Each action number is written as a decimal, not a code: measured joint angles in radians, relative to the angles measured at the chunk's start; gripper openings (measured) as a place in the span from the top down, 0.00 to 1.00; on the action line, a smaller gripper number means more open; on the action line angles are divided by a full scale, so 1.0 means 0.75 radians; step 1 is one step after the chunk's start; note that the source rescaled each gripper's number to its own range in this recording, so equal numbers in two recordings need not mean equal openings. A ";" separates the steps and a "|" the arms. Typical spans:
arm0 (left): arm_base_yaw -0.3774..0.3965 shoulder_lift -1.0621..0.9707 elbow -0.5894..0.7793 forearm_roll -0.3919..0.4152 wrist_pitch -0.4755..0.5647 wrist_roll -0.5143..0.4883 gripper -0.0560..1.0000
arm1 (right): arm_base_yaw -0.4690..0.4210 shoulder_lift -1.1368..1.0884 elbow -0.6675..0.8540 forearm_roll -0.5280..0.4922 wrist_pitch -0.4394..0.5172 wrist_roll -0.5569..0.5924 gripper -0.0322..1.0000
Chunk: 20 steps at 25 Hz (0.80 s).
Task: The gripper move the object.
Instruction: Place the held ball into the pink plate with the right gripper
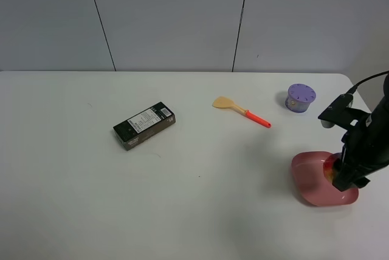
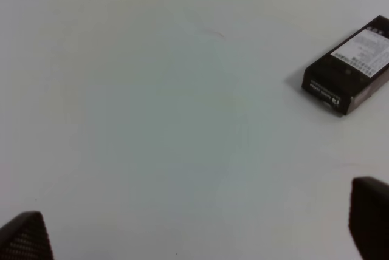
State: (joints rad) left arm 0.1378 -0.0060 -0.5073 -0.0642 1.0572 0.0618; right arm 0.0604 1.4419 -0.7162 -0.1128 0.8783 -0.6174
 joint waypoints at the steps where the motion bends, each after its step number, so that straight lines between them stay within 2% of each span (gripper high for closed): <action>1: 0.000 0.000 0.000 0.000 0.000 0.000 0.00 | -0.003 0.000 0.000 0.001 -0.019 -0.010 0.96; 4: 0.000 0.000 0.000 0.000 0.000 0.000 0.00 | -0.003 0.000 0.000 0.001 -0.068 -0.023 0.96; 16: 0.000 0.000 0.000 0.000 0.000 0.000 0.00 | -0.004 0.000 0.000 0.001 -0.063 -0.024 0.96; 20: 0.000 0.000 0.000 0.000 0.000 0.000 0.00 | -0.004 0.000 0.000 0.001 -0.063 -0.013 0.88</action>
State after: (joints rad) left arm 0.1378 -0.0060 -0.5073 -0.0642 1.0572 0.0618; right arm 0.0574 1.4419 -0.7162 -0.1118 0.8311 -0.6271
